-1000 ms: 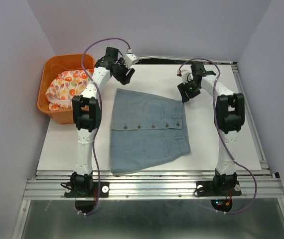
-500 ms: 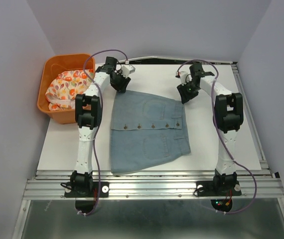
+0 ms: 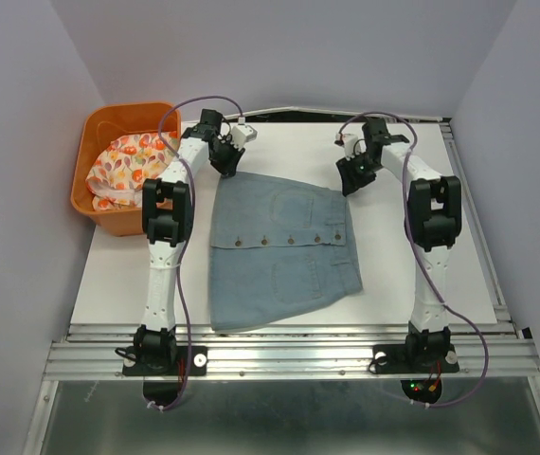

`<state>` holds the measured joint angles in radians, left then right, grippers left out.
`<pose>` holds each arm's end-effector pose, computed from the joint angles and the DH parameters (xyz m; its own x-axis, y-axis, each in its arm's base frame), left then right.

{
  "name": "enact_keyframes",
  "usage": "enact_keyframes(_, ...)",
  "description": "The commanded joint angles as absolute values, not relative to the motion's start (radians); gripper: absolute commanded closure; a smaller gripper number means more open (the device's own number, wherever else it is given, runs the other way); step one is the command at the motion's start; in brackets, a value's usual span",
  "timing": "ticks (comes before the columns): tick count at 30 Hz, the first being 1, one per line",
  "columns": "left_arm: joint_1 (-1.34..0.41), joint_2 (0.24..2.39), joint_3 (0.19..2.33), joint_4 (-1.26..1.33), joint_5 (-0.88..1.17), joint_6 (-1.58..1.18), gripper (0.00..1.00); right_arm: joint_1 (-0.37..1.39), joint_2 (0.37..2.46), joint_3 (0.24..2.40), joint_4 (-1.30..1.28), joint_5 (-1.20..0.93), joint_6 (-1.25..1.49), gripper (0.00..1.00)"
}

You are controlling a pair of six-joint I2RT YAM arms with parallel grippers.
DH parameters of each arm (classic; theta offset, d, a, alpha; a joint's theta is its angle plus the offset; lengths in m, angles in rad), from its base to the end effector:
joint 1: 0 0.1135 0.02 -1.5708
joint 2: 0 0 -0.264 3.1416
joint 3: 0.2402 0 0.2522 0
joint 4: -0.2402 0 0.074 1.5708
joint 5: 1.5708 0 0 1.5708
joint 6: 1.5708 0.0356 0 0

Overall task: Fold and stack the skirts
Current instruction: Flatten the skirt out

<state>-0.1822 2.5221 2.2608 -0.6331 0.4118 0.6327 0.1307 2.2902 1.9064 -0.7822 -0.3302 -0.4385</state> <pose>0.5421 -0.1144 0.1783 -0.3746 0.6200 -0.6894 0.7861 0.6066 0.1184 0.4803 0.0748 0.1770 -0.7190 -0.4996 -0.4831 -0.6132 0.7833 0.1026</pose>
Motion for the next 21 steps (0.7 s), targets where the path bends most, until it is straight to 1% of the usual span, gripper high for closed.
enact_keyframes(1,-0.176,2.479,2.229,-0.673,0.393,0.649,0.77,0.074,2.313,2.026,-0.828,-0.484,-0.376,0.48)
enact_keyframes(3,-0.176,2.477,2.230,-0.670,0.387,0.644,0.77,0.046,2.325,2.092,-0.865,-0.547,-0.336,0.44)
enact_keyframes(4,-0.176,2.479,2.235,-0.670,0.385,0.638,0.77,0.022,2.330,2.108,-0.873,-0.599,-0.321,0.39)
enact_keyframes(7,-0.176,2.477,2.238,-0.666,0.367,0.637,0.77,-0.001,2.353,2.131,-0.870,-0.684,-0.279,0.34)
enact_keyframes(13,-0.176,2.480,2.240,-0.672,0.357,0.640,0.78,-0.002,2.404,2.140,-0.884,-0.807,-0.249,0.33)
enact_keyframes(18,-0.176,2.480,2.237,-0.680,0.360,0.634,0.79,0.008,2.431,2.082,-0.856,-0.825,-0.236,0.33)
enact_keyframes(21,-0.176,2.482,2.235,-0.683,0.354,0.637,0.81,0.008,2.444,2.046,-0.833,-0.819,-0.244,0.34)
